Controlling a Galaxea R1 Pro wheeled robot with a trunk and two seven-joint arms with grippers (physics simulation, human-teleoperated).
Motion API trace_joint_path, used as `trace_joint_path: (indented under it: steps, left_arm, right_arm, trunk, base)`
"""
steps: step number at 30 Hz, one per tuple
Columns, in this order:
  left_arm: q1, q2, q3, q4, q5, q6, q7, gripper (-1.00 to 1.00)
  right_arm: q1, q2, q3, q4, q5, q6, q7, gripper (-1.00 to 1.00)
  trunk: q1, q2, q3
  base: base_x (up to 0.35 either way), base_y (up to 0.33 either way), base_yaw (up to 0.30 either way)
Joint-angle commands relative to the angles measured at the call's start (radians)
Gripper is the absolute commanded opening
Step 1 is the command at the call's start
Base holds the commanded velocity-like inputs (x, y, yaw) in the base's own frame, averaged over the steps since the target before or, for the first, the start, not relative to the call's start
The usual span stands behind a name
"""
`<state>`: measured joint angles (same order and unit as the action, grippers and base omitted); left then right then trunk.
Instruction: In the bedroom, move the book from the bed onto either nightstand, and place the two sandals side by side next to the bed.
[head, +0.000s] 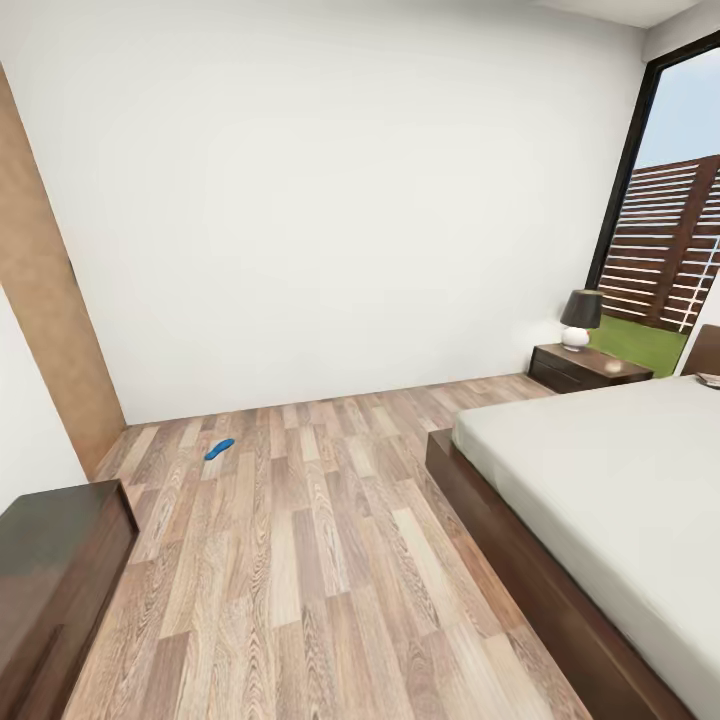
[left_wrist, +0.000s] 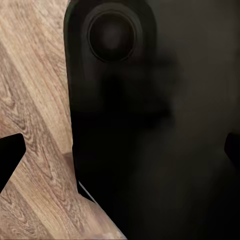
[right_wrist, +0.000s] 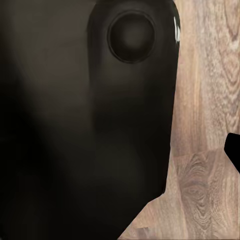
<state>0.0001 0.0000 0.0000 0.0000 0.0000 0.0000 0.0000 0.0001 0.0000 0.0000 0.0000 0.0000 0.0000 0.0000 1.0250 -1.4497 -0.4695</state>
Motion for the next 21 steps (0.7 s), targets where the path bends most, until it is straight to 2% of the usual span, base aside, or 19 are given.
trace_joint_path:
  steps: [1,7,10,21]
  left_arm:
    - [0.006,0.006,-0.002,-0.006,-0.002,-0.006,-0.006,1.0]
    - [0.029,0.014,-0.003,-0.022,-0.001,-0.013,-0.008,1.0]
    - [0.035,0.005,-0.005,-0.039,-0.002,-0.011,-0.004,1.0]
    - [0.037,0.0,-0.003,-0.085,-0.002,-0.014,-0.001,1.0]
  right_arm:
    - [-0.006,0.0,-0.002,0.003,0.0,0.0,-0.001,1.0]
    - [-0.009,0.001,0.001,0.003,-0.001,-0.001,0.0,1.0]
    - [-0.012,0.001,-0.003,0.003,-0.006,-0.006,0.001,1.0]
    - [-0.012,-0.002,-0.009,-0.013,-0.012,-0.025,0.005,1.0]
  trunk:
    - [0.0,0.0,0.0]
    - [0.0,0.0,0.0]
    - [0.0,0.0,0.0]
    - [0.0,0.0,0.0]
  base:
    - [0.0,0.0,0.0]
    - [0.0,0.0,0.0]
    - [0.0,0.0,0.0]
    - [0.0,0.0,0.0]
